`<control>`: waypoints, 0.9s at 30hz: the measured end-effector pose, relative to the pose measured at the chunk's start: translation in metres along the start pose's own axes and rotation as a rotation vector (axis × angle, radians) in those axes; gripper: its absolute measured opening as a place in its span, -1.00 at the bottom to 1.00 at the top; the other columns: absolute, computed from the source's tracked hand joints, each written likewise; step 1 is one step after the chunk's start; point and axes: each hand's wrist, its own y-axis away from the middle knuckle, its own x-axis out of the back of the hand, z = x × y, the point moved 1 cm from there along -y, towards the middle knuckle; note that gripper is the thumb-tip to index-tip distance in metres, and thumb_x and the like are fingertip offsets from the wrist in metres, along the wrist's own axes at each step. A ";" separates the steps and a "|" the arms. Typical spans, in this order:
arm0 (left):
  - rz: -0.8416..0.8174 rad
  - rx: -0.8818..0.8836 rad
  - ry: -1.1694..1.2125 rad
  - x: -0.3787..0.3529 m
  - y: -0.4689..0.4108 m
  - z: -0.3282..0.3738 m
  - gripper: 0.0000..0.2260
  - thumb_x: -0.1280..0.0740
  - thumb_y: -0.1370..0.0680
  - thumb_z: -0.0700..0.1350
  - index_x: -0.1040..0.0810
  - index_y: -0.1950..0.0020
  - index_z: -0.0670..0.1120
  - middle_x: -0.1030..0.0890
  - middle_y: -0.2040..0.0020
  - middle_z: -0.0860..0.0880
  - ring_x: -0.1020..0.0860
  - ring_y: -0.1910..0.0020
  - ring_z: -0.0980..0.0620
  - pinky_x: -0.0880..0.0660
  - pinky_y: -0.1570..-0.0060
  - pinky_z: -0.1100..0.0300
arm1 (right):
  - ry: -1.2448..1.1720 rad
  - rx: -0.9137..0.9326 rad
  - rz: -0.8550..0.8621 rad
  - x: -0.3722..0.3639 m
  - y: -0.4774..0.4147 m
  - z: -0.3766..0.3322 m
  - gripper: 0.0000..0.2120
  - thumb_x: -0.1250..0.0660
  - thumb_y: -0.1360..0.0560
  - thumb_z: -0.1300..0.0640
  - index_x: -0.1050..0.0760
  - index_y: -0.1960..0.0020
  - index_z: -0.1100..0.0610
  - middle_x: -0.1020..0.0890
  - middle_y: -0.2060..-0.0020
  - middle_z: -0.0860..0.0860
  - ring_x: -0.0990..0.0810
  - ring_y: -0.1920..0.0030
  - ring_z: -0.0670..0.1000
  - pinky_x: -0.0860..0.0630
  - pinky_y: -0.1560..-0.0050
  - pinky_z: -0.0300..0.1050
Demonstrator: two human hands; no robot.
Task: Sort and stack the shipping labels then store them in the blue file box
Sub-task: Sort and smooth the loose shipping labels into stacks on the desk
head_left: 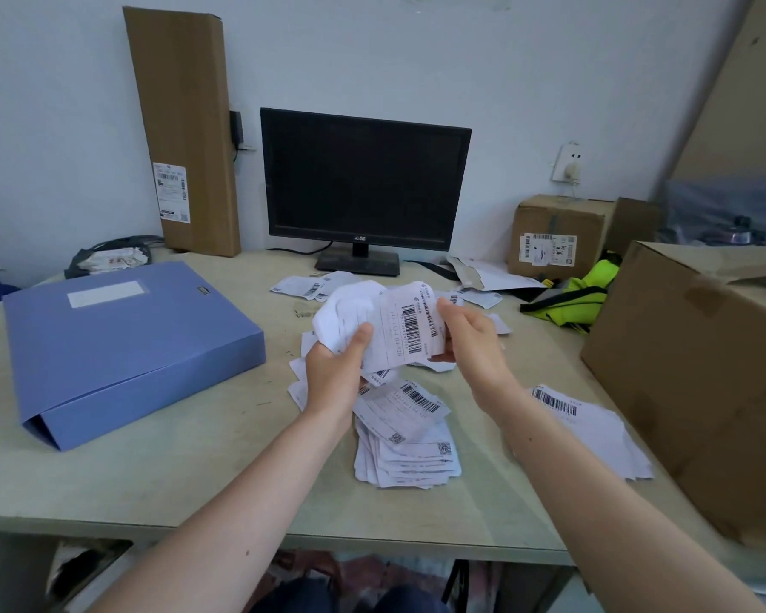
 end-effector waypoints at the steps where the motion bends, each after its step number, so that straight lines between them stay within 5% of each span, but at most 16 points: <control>1: 0.008 0.006 -0.005 -0.001 0.000 -0.001 -0.88 -0.44 -0.49 -0.01 -0.61 0.01 0.02 -0.69 0.03 -0.02 -0.65 -0.01 -0.07 -0.59 0.03 -0.01 | 0.016 0.027 -0.010 0.000 -0.001 0.000 -0.77 -0.26 -0.60 0.06 -0.59 0.06 0.20 -0.71 0.21 0.08 -0.66 0.24 -0.03 -0.59 0.24 -0.20; 4: -0.022 0.018 -0.018 -0.002 0.001 -0.001 -0.85 -0.40 -0.52 0.03 -0.61 0.01 -0.02 -0.70 0.04 -0.05 -0.66 0.01 -0.09 -0.60 -0.02 -0.08 | 0.095 0.081 -0.015 0.002 -0.004 0.001 -0.88 -0.36 -0.52 0.24 -0.57 -0.05 0.13 -0.72 0.14 0.03 -0.69 0.20 -0.04 -0.56 0.24 -0.21; 10: -0.045 0.050 0.100 0.003 -0.002 0.006 -0.76 -0.16 -0.66 -0.04 -0.53 -0.13 -0.15 -0.67 0.00 -0.13 -0.67 0.08 -0.06 -0.63 0.26 0.18 | 0.060 0.111 0.280 0.018 -0.012 -0.002 -0.84 -0.17 -0.51 0.29 -0.45 0.19 0.13 -0.47 0.32 0.01 -0.37 0.30 -0.03 -0.32 0.25 -0.11; 15: -0.040 0.054 0.151 0.006 -0.004 0.007 -0.77 -0.15 -0.65 -0.21 -0.47 -0.27 -0.15 -0.63 -0.11 -0.13 -0.64 -0.02 -0.06 -0.62 0.29 0.20 | 0.589 -0.066 -0.251 0.008 -0.005 0.015 -0.80 -0.25 -0.46 0.23 -0.34 0.32 0.12 -0.33 0.41 0.00 -0.30 0.35 0.00 -0.22 0.30 -0.12; 17: -0.051 0.057 0.140 0.005 -0.004 0.006 -0.74 -0.19 -0.61 -0.28 -0.45 -0.29 -0.15 -0.62 -0.13 -0.13 -0.63 -0.04 -0.06 -0.64 0.24 0.15 | 0.737 -0.079 -0.332 0.000 -0.002 0.025 -0.75 -0.25 -0.43 0.18 -0.28 0.38 0.06 -0.34 0.44 -0.05 -0.32 0.37 -0.01 -0.25 0.28 -0.11; 19: -0.069 0.058 0.083 0.004 -0.004 0.003 -0.71 -0.24 -0.57 -0.30 -0.44 -0.28 -0.14 -0.62 -0.14 -0.12 -0.63 -0.06 -0.09 -0.64 0.11 0.02 | 0.825 -0.075 -0.340 0.000 -0.001 0.028 -0.90 -0.25 -0.44 0.11 -0.48 0.23 -0.01 -0.51 0.31 -0.09 -0.49 0.25 -0.02 -0.42 0.18 -0.12; 22: -0.096 0.012 -0.086 0.000 -0.002 0.001 -0.75 -0.28 -0.54 -0.26 -0.47 -0.21 -0.10 -0.63 -0.08 -0.06 -0.61 -0.05 -0.03 -0.59 -0.05 -0.07 | 0.598 -0.026 -0.142 0.013 -0.002 0.023 -0.69 -0.19 -0.52 0.11 -0.46 -0.25 -0.02 -0.59 -0.02 -0.03 -0.58 0.04 0.00 -0.51 -0.01 -0.05; 25: -0.161 -0.112 -0.280 -0.013 0.006 0.002 -0.82 -0.30 -0.53 -0.25 -0.51 -0.11 -0.08 -0.61 0.06 0.01 -0.57 0.10 0.09 -0.52 0.16 0.19 | 0.245 0.124 0.150 0.031 -0.005 0.006 -0.66 -0.18 -0.54 0.10 -0.40 -0.31 -0.03 -0.55 -0.09 -0.04 -0.55 -0.06 -0.01 -0.48 -0.06 -0.11; 27: -0.276 -0.178 -0.373 -0.028 0.014 0.004 -0.87 -0.33 -0.52 -0.25 -0.55 0.03 -0.02 -0.61 0.14 0.04 -0.57 0.18 0.13 -0.47 0.26 0.28 | 0.239 0.251 0.143 0.042 -0.005 -0.004 -0.57 -0.25 -0.47 0.13 -0.38 -0.33 -0.07 -0.54 -0.14 -0.09 -0.51 -0.15 -0.05 -0.45 -0.12 -0.14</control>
